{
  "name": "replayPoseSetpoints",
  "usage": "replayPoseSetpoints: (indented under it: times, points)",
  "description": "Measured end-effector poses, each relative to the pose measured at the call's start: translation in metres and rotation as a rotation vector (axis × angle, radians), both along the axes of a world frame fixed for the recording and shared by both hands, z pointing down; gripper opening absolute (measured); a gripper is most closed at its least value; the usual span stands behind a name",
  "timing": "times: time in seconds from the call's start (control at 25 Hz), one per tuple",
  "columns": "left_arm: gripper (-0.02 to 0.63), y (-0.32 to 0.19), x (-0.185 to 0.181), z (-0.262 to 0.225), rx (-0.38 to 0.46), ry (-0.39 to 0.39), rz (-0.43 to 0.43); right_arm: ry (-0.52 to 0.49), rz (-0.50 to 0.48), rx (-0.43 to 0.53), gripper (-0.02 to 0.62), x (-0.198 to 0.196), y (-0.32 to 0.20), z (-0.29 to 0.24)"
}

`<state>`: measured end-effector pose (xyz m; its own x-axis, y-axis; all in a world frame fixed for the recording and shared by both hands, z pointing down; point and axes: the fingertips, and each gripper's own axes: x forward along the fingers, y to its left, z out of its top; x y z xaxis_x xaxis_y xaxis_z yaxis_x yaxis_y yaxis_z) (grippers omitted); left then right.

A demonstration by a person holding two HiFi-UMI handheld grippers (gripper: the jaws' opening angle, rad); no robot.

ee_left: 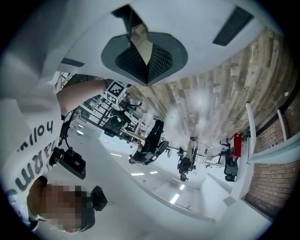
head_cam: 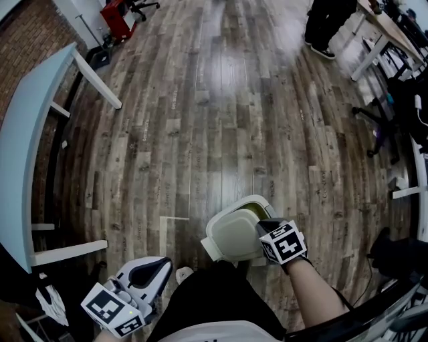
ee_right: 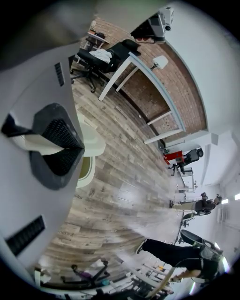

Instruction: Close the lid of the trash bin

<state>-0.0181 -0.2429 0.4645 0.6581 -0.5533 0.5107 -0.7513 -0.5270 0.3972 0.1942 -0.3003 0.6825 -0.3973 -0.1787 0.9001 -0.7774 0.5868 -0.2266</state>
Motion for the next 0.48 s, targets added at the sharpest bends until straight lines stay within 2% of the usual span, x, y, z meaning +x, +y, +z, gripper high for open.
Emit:
replayPoseSetpoints:
  times: [0.16, 0.48]
  points:
    - [0.005, -0.005, 0.002, 0.017, -0.02, 0.024, 0.01, 0.001, 0.045, -0.003, 0.009, 0.011, -0.008, 0.012]
    - [0.005, -0.011, 0.0, 0.053, -0.088, 0.053, 0.097, 0.0, 0.141, 0.001, 0.009, 0.022, -0.019, 0.032]
